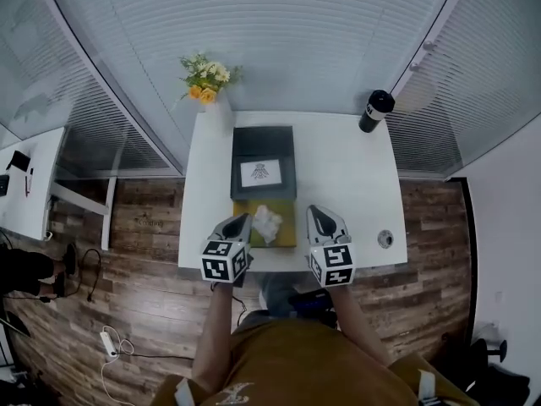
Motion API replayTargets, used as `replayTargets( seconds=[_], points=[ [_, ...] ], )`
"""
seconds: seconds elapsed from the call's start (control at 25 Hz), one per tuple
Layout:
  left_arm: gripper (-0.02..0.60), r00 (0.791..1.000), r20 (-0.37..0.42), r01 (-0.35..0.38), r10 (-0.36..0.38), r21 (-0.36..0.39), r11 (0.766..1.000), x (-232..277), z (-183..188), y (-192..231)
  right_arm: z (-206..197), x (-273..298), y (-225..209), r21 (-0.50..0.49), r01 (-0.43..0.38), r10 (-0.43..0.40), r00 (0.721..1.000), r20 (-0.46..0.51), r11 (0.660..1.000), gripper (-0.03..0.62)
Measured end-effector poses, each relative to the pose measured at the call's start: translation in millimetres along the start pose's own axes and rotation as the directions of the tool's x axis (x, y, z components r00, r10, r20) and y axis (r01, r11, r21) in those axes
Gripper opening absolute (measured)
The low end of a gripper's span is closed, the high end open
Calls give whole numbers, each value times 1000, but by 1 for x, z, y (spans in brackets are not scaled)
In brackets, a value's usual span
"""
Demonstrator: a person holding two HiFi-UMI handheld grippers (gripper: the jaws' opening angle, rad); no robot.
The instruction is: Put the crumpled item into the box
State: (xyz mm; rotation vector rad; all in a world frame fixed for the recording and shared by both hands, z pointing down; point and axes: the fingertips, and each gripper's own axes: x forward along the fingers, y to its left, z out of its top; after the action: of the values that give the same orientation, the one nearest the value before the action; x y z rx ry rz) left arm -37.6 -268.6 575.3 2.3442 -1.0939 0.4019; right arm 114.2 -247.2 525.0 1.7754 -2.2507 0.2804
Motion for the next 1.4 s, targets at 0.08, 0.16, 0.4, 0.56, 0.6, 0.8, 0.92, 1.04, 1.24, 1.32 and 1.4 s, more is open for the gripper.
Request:
replayTargets(
  seconds=[0.08, 0.16, 0.4, 0.56, 0.6, 0.8, 0.92, 1.04, 1.24, 1.32, 1.4],
  points=[
    [25, 996, 85, 11, -7, -42, 999, -14, 15, 2, 8, -6, 7, -27, -3, 3, 1000, 7, 1000, 12],
    [25, 988, 154, 24, -16, -50, 998, -29, 30, 2, 22, -16, 11, -11, -4, 5, 999, 45, 1000, 12],
    [23, 946, 315, 82, -71, -21, 996, -74, 72, -13, 55, -39, 24, -52, 4, 2, 991, 130, 999, 12],
    [25, 949, 313, 9, -33, 80, 997, -84, 76, -20, 58, -48, 29, -55, 16, -8, 990, 140, 998, 12],
    [25, 947, 322, -21, -13, 101, 995, -87, 76, -19, 58, -49, 31, -57, 14, -6, 990, 141, 998, 12],
    [23, 935, 355, -54, 4, 131, 990, -100, 77, -26, 59, -57, 34, -57, 9, 0, 989, 150, 998, 12],
    [23, 936, 352, -56, 2, 145, 988, -107, 74, -29, 60, -60, 36, -63, 9, 1, 988, 156, 998, 12],
    [25, 938, 346, -71, 17, 145, 987, -112, 71, -24, 63, -62, 40, -86, 10, 4, 987, 163, 996, 12],
    [25, 940, 341, -74, 22, 140, 987, -116, 68, -20, 60, -63, 46, -79, -3, 16, 988, 155, 997, 12],
    [25, 938, 346, -72, 23, 130, 989, -118, 68, -19, 57, -63, 47, -54, -20, 28, 987, 156, 998, 12],
    [24, 935, 353, -66, 25, 105, 992, -118, 67, -18, 55, -64, 48, -49, -26, 34, 988, 150, 998, 12]
  ],
)
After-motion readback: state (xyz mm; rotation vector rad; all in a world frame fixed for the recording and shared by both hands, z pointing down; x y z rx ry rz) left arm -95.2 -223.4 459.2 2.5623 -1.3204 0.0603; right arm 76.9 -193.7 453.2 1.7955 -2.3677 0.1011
